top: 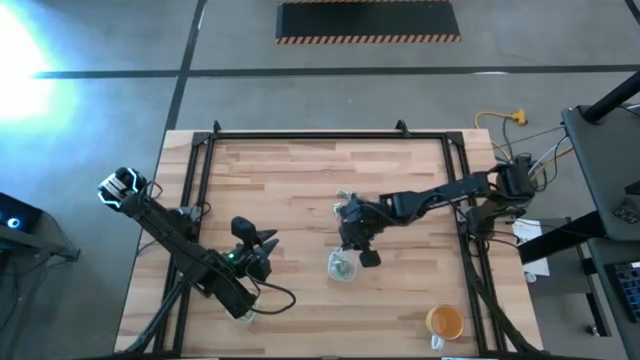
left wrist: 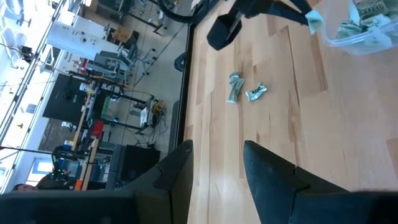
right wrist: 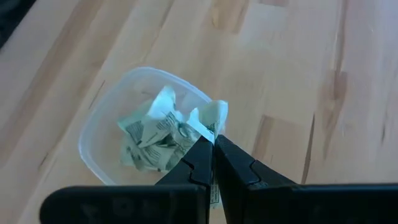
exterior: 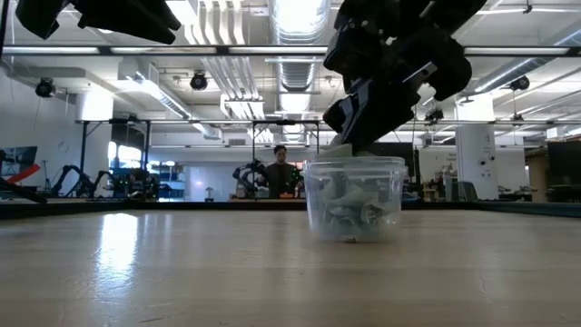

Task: Pick and place items into bin
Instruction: Put the light green packet into the top transparent bin

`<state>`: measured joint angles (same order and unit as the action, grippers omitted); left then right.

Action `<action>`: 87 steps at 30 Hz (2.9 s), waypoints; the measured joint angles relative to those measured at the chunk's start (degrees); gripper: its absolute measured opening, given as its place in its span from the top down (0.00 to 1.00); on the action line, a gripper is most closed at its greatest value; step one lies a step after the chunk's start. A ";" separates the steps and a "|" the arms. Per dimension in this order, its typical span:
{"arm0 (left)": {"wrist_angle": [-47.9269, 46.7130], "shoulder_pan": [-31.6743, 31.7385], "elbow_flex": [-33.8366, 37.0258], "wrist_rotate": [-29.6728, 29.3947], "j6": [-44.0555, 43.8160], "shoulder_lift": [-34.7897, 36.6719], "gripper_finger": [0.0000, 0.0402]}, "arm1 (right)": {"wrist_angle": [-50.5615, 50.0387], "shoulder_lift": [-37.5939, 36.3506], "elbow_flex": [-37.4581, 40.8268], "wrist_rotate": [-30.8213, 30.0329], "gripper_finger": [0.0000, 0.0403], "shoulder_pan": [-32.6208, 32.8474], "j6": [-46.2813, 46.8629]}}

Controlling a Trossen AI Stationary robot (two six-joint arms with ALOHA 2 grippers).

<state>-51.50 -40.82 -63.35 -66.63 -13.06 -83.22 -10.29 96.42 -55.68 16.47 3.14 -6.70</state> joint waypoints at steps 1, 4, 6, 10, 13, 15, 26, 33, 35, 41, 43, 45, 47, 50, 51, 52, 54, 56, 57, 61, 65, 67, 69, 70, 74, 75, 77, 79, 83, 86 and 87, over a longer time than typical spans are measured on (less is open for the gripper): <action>0.03 -0.01 0.00 0.00 0.00 0.00 0.69 | 0.08 -0.22 0.06 -0.02 0.98 0.15 0.00; 0.04 -0.02 0.00 0.00 0.00 0.00 0.69 | 0.15 -0.48 0.05 -0.07 0.98 0.85 0.00; 0.04 0.00 0.00 -0.01 0.00 0.00 0.69 | 0.01 -0.48 -0.03 -0.07 0.98 1.47 0.00; 0.04 0.00 0.00 0.00 0.00 0.00 0.69 | -0.05 -0.38 -0.14 0.58 0.98 2.62 0.03; 0.04 -0.02 0.00 0.00 0.00 0.00 0.69 | -0.20 -0.31 -0.11 1.90 0.98 3.10 0.11; 0.04 0.00 0.00 0.00 -0.01 0.00 0.69 | -0.14 -0.31 -0.11 2.04 0.98 3.29 0.50; 0.04 -0.02 0.00 0.00 -0.02 0.00 0.69 | 0.80 -0.31 -0.07 2.08 0.90 3.55 0.30; 0.04 -0.01 0.00 0.00 -0.02 0.00 0.69 | 0.85 -0.33 -0.07 2.10 0.79 4.04 0.40; 0.04 -0.01 0.00 0.00 -0.02 0.00 0.69 | 0.78 -0.56 -0.07 2.10 0.77 4.02 0.42; 0.04 -0.01 0.00 0.00 -0.02 0.00 0.69 | 0.18 -1.12 -1.31 6.25 0.74 4.22 -1.14; 0.04 -0.02 0.00 0.00 -0.02 0.00 0.69 | 0.20 -1.20 -1.65 12.42 0.74 4.43 -3.03; 0.04 0.00 0.00 0.00 -0.02 0.00 0.69 | -0.10 -1.20 -1.86 16.20 0.75 4.91 -3.89; 0.04 0.00 0.00 0.00 -0.02 0.00 0.69 | -0.23 -1.42 -2.08 16.57 0.76 5.32 -4.04; 0.05 -0.01 0.00 0.00 -0.04 0.00 0.69 | -0.23 -2.35 -2.08 15.86 0.78 5.40 -4.14; 0.04 -0.01 0.00 0.01 -0.03 0.00 0.69 | -0.23 -2.67 -2.08 14.08 0.79 5.40 -4.14; 0.05 -0.01 0.00 0.00 -0.02 0.00 0.69 | -0.28 -3.07 -2.08 11.34 0.80 5.40 -4.00; 0.04 -0.02 0.00 0.00 -0.02 0.00 0.69 | -0.94 -3.88 -2.08 4.34 0.81 5.48 -3.61; 0.05 0.00 0.02 0.00 -0.03 0.00 0.69 | -2.31 -4.93 -2.08 -2.72 0.82 5.51 -3.57; 0.06 0.00 0.02 0.00 -0.03 0.00 0.69 | -2.85 -5.31 -2.08 -6.34 0.83 5.48 -3.47; 0.04 -0.02 0.02 0.00 -0.04 0.00 0.69 | -4.48 -5.67 -2.03 -18.48 0.85 5.48 -2.50; 0.04 0.00 0.07 0.00 -0.04 0.00 0.69 | -6.45 -5.57 -1.37 -28.98 0.86 5.10 -2.26; 0.05 -0.02 0.13 0.01 -0.04 0.00 0.69 | -6.49 -5.57 -0.61 -31.75 0.86 4.55 -2.28; 0.05 0.00 0.13 0.00 -0.04 0.00 0.69 | -6.53 -5.57 -0.09 -32.95 0.86 3.86 -2.29; 0.06 -0.01 0.13 0.00 -0.04 0.00 0.69 | -6.44 -5.57 0.06 -33.36 0.86 3.46 -2.27; 0.04 -0.02 0.21 0.00 -0.04 0.00 0.69 | -6.29 -5.57 1.03 -37.10 0.86 1.08 -2.19; 0.04 0.00 0.22 0.02 -0.04 0.00 0.69 | -6.25 -5.57 1.28 -38.04 0.86 0.41 -1.89; 0.04 0.00 0.22 0.01 -0.04 0.00 0.69 | -6.25 -5.57 1.65 -38.72 0.85 -0.94 -1.18; 0.04 -0.02 0.26 0.00 -0.04 0.00 0.69 | -6.27 -5.57 2.08 -38.71 0.85 -1.97 -0.97; 0.04 0.00 0.35 0.01 -0.04 0.00 0.69 | -6.14 -5.57 3.12 -38.59 0.86 -3.86 -2.28; 0.04 -0.02 0.35 0.00 -0.04 0.00 0.69 | -2.77 -5.57 4.81 -38.36 0.87 -6.45 -4.02; 0.04 -0.02 0.35 0.00 -0.04 0.00 0.69 | -0.51 -5.57 5.69 -37.63 0.87 -7.65 -4.79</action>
<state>-51.46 -40.84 -63.00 -66.63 -13.10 -83.22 -10.80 90.85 -49.98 -21.16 -4.51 -11.49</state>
